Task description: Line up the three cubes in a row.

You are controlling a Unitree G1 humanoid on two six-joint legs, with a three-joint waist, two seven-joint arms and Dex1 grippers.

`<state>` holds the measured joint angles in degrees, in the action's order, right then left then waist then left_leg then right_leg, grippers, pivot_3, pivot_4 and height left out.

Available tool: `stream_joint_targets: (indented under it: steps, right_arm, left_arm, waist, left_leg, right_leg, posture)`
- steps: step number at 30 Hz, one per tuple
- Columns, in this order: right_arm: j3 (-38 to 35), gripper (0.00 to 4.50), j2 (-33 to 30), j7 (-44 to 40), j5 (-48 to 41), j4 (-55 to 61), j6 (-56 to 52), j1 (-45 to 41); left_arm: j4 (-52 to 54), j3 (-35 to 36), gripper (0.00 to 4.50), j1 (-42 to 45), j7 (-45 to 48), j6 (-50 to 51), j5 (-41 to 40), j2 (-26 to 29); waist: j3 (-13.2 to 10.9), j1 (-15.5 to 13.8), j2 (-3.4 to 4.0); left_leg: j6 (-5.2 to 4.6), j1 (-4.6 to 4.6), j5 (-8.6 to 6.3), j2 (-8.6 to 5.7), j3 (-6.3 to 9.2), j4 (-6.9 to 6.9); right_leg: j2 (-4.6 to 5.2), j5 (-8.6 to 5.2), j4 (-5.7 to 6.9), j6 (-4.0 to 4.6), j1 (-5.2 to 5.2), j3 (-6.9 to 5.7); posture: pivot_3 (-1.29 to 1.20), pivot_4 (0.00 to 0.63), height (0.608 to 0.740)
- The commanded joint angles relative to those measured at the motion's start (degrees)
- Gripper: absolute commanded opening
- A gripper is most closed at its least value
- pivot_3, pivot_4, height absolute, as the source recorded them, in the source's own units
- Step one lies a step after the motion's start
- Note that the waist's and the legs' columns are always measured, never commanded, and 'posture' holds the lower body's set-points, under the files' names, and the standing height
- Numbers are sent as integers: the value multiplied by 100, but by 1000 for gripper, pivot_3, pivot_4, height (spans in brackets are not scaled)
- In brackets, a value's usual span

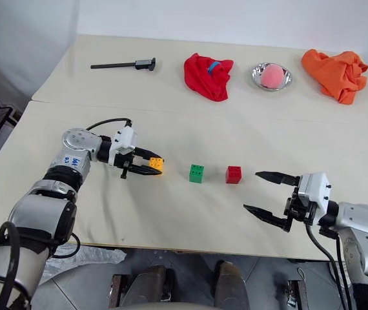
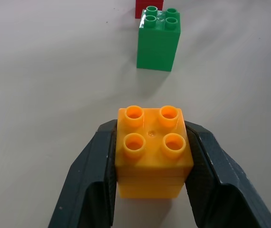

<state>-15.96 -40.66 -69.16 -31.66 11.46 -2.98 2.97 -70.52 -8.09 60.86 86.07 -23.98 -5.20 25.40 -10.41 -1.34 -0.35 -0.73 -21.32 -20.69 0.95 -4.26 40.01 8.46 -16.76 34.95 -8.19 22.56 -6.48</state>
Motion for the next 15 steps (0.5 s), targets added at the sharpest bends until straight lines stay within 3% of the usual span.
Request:
stream_joint_targets:
  steps: [1, 5, 13, 15]
  right_arm:
    - [-187, 4500, -20, 99, -125, 234, 33, 105]
    - [-167, 4500, -17, 129, -126, 219, 50, 127]
    - [-5, 4500, -139, -329, -167, -302, 103, -191]
    - [-22, 4500, -278, -617, -210, -680, 59, -441]
  left_arm:
    - [-63, 33, 1514, 154, 643, -96, 28, -98]
    - [-114, 61, 1514, 159, 643, 1, 80, -148]
    - [645, 225, 3983, -158, 643, 618, -795, 510]
    - [1367, 221, 4245, -584, 643, 1042, -1333, 951]
  waist:
    - [0, 0, 0]
    - [0, -1, 0]
    - [-1, 57, -2]
    - [-1, 125, -1]
  left_leg:
    - [-1, 0, -1, 0, 0, 1]
    - [-1, 0, -1, 0, 1, 1]
    - [-2, 0, -1, 4, 2, 1]
    - [-2, 1, -1, 4, 3, 1]
  right_leg:
    - [0, 0, -1, 0, 0, 0]
    - [0, 0, 0, 0, 0, 0]
    - [-1, 0, 2, 0, 0, 0]
    - [-1, 0, 4, 0, 0, 0]
  posture:
    - [0, 150, 740]
    - [0, 150, 740]
    - [0, 150, 740]
    - [0, 150, 740]
